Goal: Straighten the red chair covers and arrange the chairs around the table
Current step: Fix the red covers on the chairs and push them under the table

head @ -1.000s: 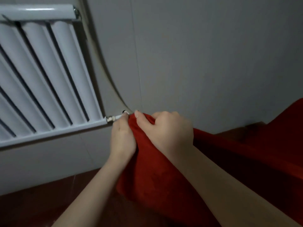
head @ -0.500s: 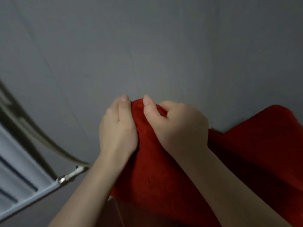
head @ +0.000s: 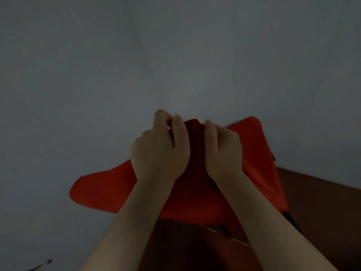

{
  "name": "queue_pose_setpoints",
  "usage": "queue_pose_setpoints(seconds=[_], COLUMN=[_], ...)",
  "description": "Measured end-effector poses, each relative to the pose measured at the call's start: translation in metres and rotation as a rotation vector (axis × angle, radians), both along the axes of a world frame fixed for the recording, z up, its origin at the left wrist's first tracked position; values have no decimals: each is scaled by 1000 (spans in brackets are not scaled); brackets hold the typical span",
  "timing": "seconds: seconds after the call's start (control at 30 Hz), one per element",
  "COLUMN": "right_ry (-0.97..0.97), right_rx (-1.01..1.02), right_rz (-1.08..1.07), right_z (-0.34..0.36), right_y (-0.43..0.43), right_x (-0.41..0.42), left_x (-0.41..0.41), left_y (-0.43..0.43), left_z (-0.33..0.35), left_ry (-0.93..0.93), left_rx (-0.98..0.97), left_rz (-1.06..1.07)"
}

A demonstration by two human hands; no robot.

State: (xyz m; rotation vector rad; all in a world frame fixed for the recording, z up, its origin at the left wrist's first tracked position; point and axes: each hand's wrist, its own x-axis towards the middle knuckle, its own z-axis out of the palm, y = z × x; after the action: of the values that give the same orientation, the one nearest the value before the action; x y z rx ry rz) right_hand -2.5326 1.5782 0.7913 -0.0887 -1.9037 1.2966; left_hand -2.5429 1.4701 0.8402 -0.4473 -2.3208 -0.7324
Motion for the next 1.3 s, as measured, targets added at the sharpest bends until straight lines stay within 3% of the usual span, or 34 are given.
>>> queue_pose_setpoints(seconds=[0.2,0.47,0.7,0.87,1.3], right_ry=[-181,-170,-267,-242,-398], right_rx=[-41,-190,-358,-398,-397], right_rz=[-90,-239,-294,-135,-48], right_z=[-5,-16,-63,-59,-54], right_y=[71,111,155,147,160], right_x=[24,45,82,57,71], left_x=[13,17,31,4,8], left_y=[72,121,178,169,178], left_z=[15,14,-18,-26,-29], left_ry=[-34,-84,-92,-139,-229], left_rx=[-207,-271,-454,-412,-461], left_rz=[-136,-318,-474,-545,-511])
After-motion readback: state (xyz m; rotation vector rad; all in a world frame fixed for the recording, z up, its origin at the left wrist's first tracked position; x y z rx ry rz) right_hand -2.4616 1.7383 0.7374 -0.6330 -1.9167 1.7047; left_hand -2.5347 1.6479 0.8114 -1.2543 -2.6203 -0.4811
